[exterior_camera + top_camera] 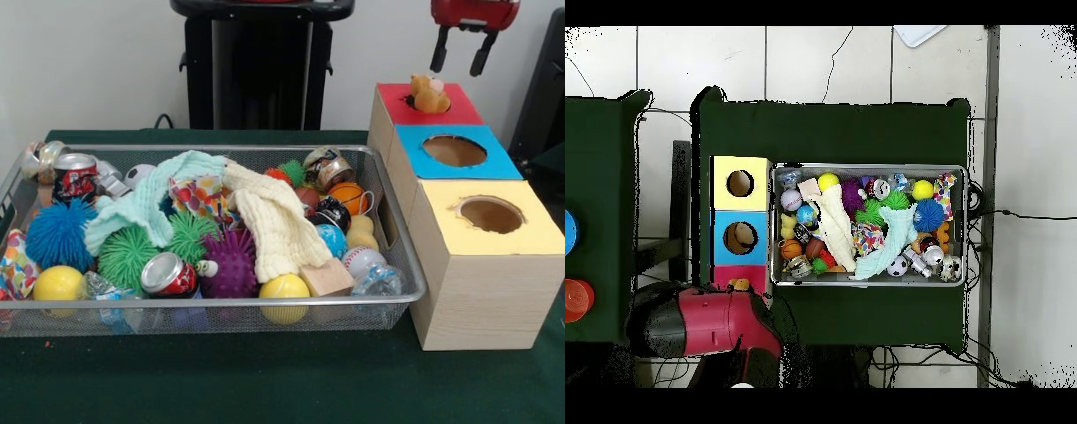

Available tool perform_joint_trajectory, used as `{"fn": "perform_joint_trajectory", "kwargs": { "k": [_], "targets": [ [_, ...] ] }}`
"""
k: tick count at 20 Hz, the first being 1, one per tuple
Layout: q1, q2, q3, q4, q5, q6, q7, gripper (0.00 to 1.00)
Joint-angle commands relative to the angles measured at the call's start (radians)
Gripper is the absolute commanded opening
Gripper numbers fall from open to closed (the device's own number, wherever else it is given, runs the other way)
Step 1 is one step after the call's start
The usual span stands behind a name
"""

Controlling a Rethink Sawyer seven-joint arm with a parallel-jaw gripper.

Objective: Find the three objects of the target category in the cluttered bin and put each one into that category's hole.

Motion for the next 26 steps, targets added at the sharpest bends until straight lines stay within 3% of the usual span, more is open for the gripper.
{"fn": "perform_joint_trajectory", "kwargs": {
  "k": [1,11,12,17,22,26],
  "targets": [
    [-0.052,-0.013,0.009,-0.023,-0.033,0.098,0.092,1.0],
    [-0.101,0.013,0.033,0.062,-0.035,-0.005,0.089,1.0],
    [-0.097,0.01,0.028,0.063,-0.047,-0.001,0.091,0.0],
    [-0.1,-0.006,0.032,0.078,-0.043,0.039,0.083,0.0],
    [-0.096,-0.011,0.043,0.104,-0.025,0.01,0.098,0.0],
    [-0.063,-0.056,0.042,0.14,-0.006,0.036,0.125,0.0]
  ]
}}
